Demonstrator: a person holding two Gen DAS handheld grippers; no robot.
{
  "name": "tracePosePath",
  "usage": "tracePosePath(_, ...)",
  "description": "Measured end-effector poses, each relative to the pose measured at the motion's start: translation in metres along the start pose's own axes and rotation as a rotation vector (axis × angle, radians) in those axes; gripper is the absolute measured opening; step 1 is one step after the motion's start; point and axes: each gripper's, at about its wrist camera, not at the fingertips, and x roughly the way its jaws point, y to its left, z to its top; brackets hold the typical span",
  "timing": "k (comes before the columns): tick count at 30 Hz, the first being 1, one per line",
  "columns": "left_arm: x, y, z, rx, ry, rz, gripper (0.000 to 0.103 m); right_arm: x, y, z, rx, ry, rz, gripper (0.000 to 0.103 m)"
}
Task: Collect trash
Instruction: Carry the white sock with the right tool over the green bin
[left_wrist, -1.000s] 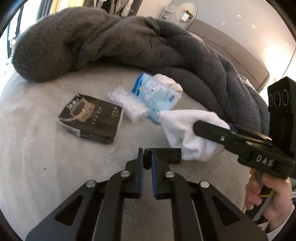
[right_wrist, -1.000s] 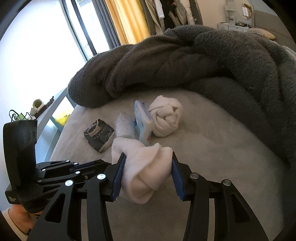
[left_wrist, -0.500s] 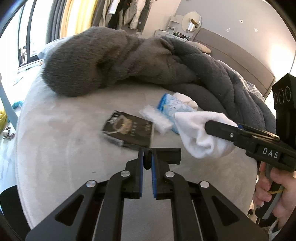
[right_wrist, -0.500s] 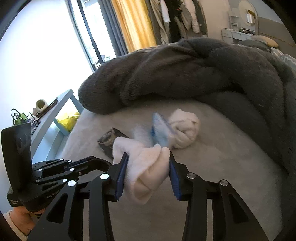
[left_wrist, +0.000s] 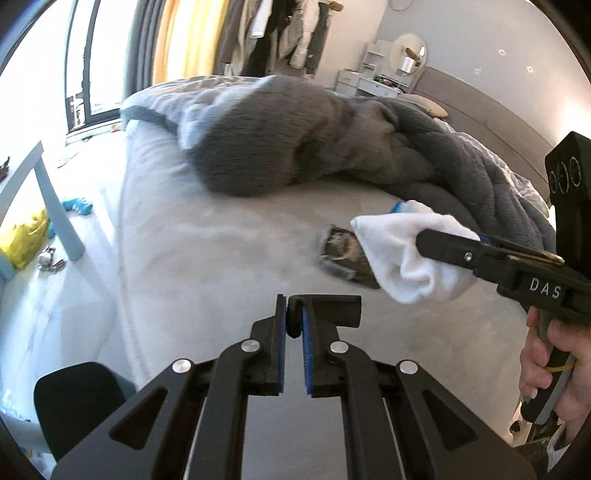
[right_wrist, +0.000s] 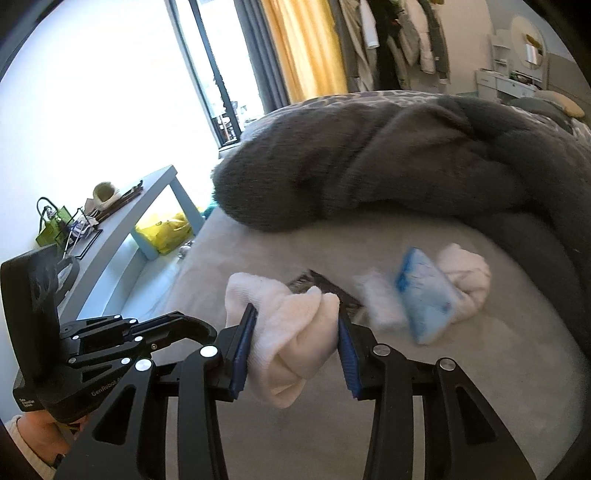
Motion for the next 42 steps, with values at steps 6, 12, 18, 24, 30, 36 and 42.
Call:
tracePosePath(6,-0.016,0.032,-0.008,-0.024,0.004,0.034,0.009,0.014,0.034,0.008,-0.03,0.003,0.036,0.042)
tracePosePath(12,-0.034,0.064,-0.021,-0.047,0.01,0.072,0.009,0.029,0.073,0.015,-0.067,0.006,0.08,0.042)
tracePosePath(18,-0.046,0.105,-0.038,-0.084,0.044,0.122,0.009,0.047,0.113,0.017,-0.102,0.025,0.134,0.042)
tracePosePath(24,-0.057,0.151,-0.058,-0.129,0.092,0.181,0.009,0.063,0.153,0.016,-0.152,0.046,0.175,0.042)
tracePosePath(30,-0.053,0.192,-0.083,-0.194,0.193,0.236,0.009,0.088,0.192,0.006,-0.196,0.102,0.204,0.042)
tracePosePath(36,-0.045,0.231,-0.111,-0.306,0.31,0.255,0.009,0.108,0.222,-0.004,-0.238,0.152,0.217,0.042)
tracePosePath(42,-0.036,0.253,-0.136,-0.362,0.409,0.255,0.009,0.126,0.251,-0.014,-0.265,0.198,0.246,0.042)
